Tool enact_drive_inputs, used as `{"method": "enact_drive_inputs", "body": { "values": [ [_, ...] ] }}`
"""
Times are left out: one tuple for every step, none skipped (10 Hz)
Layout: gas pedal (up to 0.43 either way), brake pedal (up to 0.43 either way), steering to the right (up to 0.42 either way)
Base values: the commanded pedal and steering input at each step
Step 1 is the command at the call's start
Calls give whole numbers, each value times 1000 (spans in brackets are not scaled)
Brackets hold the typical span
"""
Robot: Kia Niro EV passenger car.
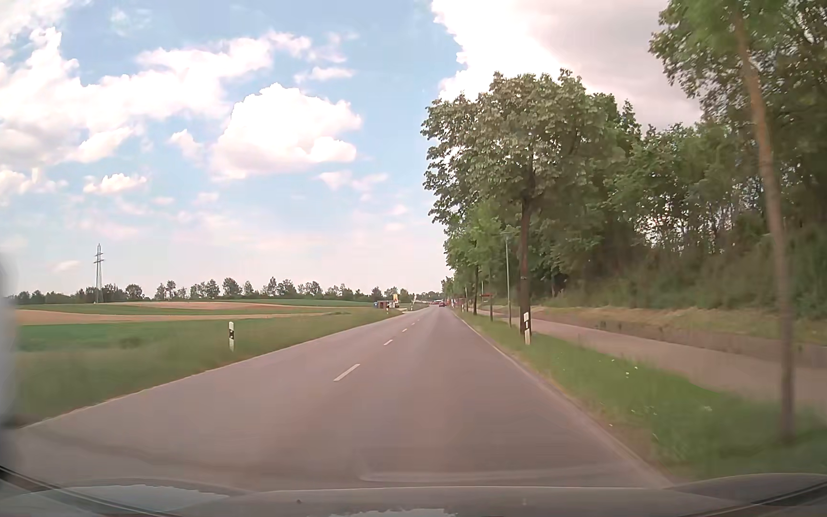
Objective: Follow the waypoints while adhering to traffic rules and regulations
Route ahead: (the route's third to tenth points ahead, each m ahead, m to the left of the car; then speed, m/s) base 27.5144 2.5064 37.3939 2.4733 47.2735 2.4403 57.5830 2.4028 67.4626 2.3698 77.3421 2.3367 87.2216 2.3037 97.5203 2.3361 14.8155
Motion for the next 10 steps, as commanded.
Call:
{"method": "enact_drive_inputs", "body": {
  "values": [
    [0, 24, -6],
    [0, 18, -7],
    [0, 18, -7],
    [0, 18, -7],
    [0, 18, -3],
    [0, 18, 0],
    [0, 18, 0],
    [0, 18, 0],
    [0, 18, 1],
    [0, 18, 0]
  ]
}}
